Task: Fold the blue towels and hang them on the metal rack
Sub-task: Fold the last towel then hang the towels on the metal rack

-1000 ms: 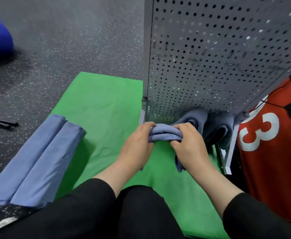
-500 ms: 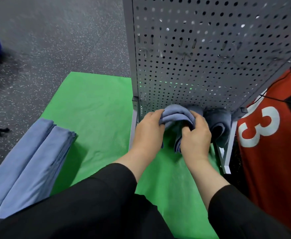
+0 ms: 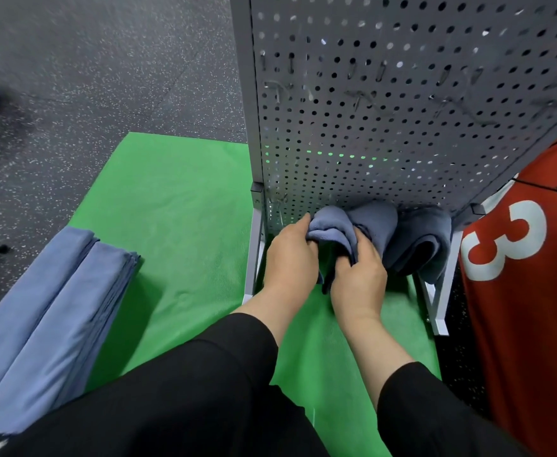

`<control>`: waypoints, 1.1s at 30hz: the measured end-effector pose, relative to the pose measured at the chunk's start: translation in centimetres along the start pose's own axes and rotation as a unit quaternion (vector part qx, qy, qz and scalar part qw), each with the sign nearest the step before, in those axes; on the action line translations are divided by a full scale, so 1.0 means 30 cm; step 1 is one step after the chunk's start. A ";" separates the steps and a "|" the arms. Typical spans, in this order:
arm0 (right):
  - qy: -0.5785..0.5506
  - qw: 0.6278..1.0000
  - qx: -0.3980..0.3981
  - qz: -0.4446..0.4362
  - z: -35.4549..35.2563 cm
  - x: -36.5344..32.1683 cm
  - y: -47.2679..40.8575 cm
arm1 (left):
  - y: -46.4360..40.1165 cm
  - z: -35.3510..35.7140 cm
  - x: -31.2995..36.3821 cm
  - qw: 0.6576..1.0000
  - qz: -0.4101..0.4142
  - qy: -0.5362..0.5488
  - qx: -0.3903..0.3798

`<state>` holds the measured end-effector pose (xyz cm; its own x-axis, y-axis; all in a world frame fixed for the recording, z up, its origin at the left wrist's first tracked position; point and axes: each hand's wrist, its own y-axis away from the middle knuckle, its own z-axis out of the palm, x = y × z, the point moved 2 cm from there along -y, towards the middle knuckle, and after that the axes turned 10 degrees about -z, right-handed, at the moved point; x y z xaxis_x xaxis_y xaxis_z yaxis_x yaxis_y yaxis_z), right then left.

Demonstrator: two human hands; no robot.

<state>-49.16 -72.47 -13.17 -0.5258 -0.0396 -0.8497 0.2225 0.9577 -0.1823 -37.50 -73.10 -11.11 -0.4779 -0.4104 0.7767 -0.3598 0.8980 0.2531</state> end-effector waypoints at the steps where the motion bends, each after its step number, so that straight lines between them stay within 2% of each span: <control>1: -0.005 1.000 0.001 0.006 0.009 -0.001 -0.007 | -0.004 0.006 -0.001 1.000 0.002 0.002 -0.007; 5: -0.011 1.000 -0.014 0.024 0.038 0.003 -0.033 | -0.020 0.038 -0.004 0.999 0.006 0.004 -0.041; 13: 0.022 0.996 -0.063 0.067 0.060 0.064 -0.061 | -0.051 0.069 -0.017 0.998 0.020 0.031 -0.057; 18: 0.065 0.988 -0.115 0.076 0.085 0.095 -0.079 | -0.074 0.083 -0.048 0.992 0.044 -0.029 -0.114; 24: 0.105 0.978 -0.147 0.107 0.099 0.119 -0.025 | -0.062 0.054 -0.124 0.986 0.014 -0.071 -0.148; 30: 0.156 0.939 -0.277 0.133 0.126 0.128 0.096 | 0.002 -0.040 -0.192 0.981 -0.026 -0.128 -0.142; 33: 0.163 0.917 -0.354 0.088 0.130 0.059 0.119 | 0.044 -0.126 -0.237 0.978 -0.027 -0.172 -0.114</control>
<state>-46.11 -70.23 -17.26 -0.7757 0.1106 -0.6213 -0.1998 0.8908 0.4081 -31.55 -68.41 -14.12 -0.7187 -0.4516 0.5287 -0.2221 0.8696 0.4409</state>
